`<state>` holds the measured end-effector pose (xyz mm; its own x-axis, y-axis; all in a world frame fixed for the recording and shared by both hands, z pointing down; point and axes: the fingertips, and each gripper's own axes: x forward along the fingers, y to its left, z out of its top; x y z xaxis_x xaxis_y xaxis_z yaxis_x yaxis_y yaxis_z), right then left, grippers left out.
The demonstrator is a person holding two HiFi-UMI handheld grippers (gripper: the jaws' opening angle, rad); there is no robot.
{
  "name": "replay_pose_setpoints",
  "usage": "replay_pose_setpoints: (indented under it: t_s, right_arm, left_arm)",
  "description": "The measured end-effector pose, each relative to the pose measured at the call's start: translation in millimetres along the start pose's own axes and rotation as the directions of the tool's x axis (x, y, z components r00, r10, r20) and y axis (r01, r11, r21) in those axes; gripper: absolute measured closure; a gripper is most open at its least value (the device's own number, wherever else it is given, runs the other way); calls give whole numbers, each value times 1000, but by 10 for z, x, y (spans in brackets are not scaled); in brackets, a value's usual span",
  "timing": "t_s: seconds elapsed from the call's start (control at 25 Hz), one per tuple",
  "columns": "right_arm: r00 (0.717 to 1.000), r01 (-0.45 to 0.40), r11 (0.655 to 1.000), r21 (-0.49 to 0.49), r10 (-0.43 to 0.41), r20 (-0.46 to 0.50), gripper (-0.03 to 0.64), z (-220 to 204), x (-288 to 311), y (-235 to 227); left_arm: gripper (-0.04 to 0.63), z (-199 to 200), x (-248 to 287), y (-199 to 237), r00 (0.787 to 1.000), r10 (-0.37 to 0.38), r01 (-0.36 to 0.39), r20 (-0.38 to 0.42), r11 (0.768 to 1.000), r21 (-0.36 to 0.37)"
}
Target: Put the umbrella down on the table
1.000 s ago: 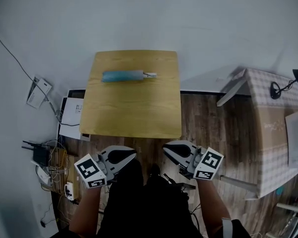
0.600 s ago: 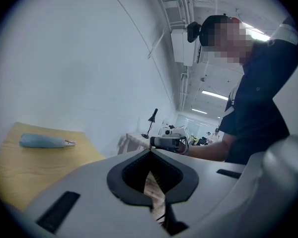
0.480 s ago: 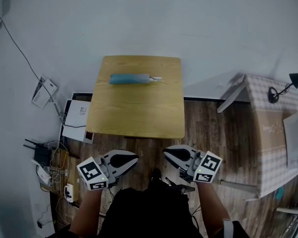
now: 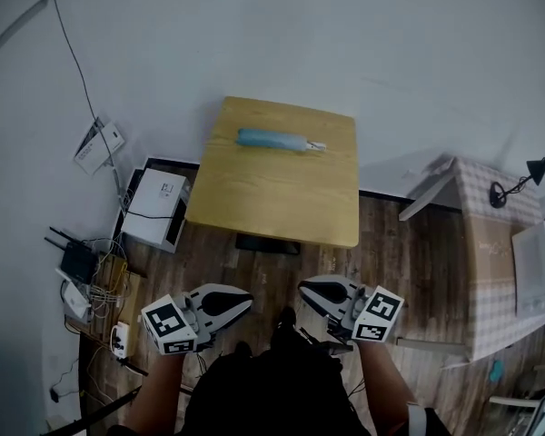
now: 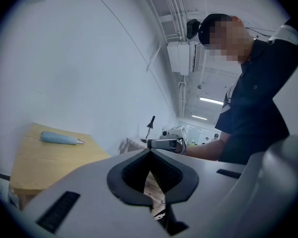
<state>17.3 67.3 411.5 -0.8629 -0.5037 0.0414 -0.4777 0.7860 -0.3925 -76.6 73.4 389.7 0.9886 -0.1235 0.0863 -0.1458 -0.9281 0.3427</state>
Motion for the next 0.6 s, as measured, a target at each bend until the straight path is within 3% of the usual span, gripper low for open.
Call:
replay_pose_setpoints:
  t_s: [0.28,0.6]
  right_arm:
    - [999,7,1000,4,-7,-44,597,-299,319,575]
    - [996,71,997,15,-70,-59,597,-584,175,962]
  left_arm:
    - [588,-322,-629,-263,999,1,1,35,998,-62]
    - [588,-622,-744,-625,997,-74,77,32,993,-91]
